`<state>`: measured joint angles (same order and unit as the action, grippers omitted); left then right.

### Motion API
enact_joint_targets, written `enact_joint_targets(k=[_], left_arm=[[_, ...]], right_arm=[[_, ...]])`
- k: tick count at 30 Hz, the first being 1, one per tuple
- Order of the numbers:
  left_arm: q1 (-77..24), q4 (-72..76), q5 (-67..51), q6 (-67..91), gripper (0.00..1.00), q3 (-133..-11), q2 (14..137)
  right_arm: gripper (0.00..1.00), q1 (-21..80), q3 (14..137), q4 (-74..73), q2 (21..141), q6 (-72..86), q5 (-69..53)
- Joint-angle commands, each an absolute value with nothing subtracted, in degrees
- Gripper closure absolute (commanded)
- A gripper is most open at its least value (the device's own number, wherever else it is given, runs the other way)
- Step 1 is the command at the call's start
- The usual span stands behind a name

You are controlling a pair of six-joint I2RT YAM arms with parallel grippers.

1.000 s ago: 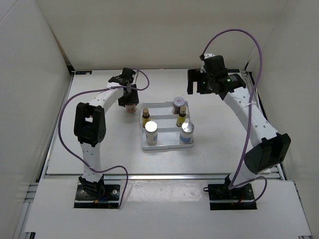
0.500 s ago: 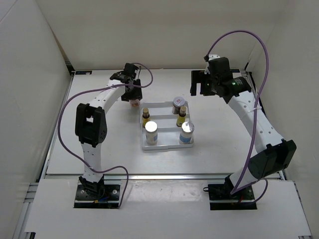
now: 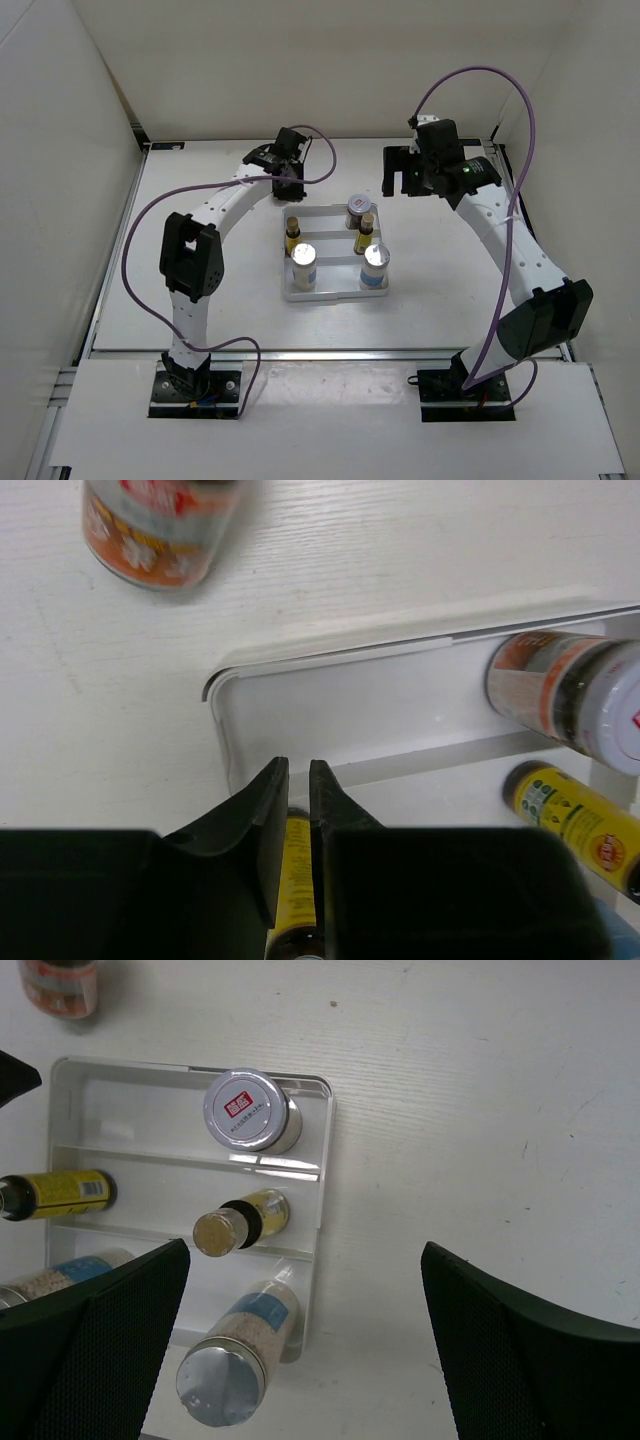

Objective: Organize the condiment bottles

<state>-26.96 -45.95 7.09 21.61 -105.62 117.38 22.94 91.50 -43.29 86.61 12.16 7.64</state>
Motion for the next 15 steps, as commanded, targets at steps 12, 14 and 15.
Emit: enact_joint_targets(k=[12,14,15], left_arm=[[-23.04,-45.09,11.61,20.92,0.01,-112.66,116.36],[-20.84,-45.09,6.79,18.12,0.01,-118.98,119.51],[-18.57,-45.09,4.68,17.06,0.01,-121.79,123.62]], right_arm=[[0.00,22.32,89.65,-42.01,83.85,11.87,8.61],[0.00,22.32,89.65,-42.01,83.85,11.87,8.61],[0.00,22.32,89.04,-42.01,83.85,11.87,8.61]])
